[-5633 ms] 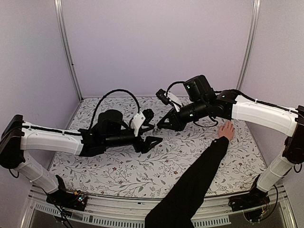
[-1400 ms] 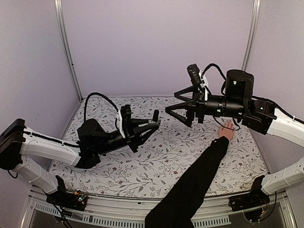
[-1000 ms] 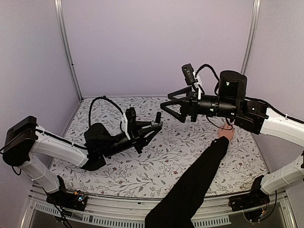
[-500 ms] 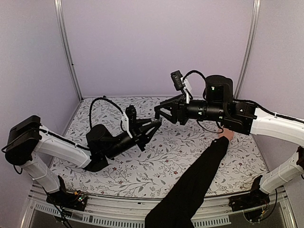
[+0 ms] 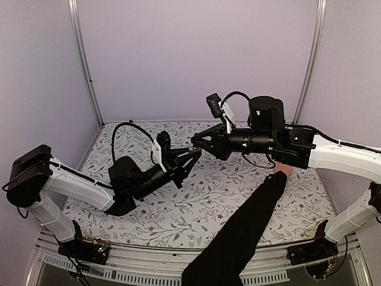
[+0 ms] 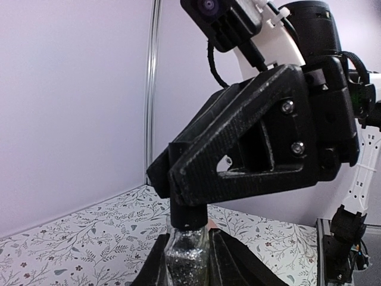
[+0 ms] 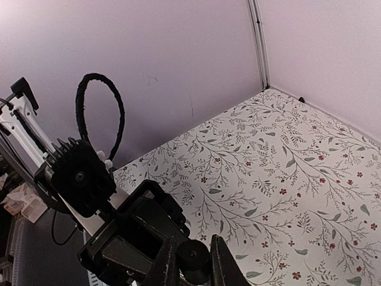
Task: Paint the nails
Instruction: Unscrew the nail polish bottle.
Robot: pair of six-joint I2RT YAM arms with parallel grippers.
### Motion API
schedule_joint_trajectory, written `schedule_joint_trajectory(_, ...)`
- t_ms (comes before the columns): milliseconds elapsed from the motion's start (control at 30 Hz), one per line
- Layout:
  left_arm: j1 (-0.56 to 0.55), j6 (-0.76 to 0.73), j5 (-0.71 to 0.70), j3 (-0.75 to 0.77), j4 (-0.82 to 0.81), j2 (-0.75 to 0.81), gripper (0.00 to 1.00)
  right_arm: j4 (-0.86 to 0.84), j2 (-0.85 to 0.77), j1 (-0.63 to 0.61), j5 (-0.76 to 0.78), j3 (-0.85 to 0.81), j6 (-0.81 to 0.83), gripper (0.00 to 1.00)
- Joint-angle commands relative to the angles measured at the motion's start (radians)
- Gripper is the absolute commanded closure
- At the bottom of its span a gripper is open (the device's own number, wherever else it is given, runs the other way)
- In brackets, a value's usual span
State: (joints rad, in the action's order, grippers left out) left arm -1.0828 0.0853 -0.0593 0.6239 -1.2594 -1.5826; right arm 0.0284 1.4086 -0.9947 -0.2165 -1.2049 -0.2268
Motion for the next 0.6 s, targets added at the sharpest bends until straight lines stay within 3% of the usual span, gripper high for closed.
schedule_joint_trajectory(0,-0.014,-0.015,0.035,0.028,-0.020,-0.001,1.00,0.008,-0.001,-0.005,-0.032,-0.033,0.007,0.94)
schedule_joint_trajectory(67,-0.010,-0.012,0.094,0.028,-0.017,0.001,1.00,0.010,-0.006,-0.005,-0.059,-0.037,0.032,1.00)
schedule_joint_trajectory(567,0.072,0.177,0.633,0.014,-0.220,-0.026,1.00,0.039,-0.033,-0.005,-0.268,-0.047,0.145,1.00)
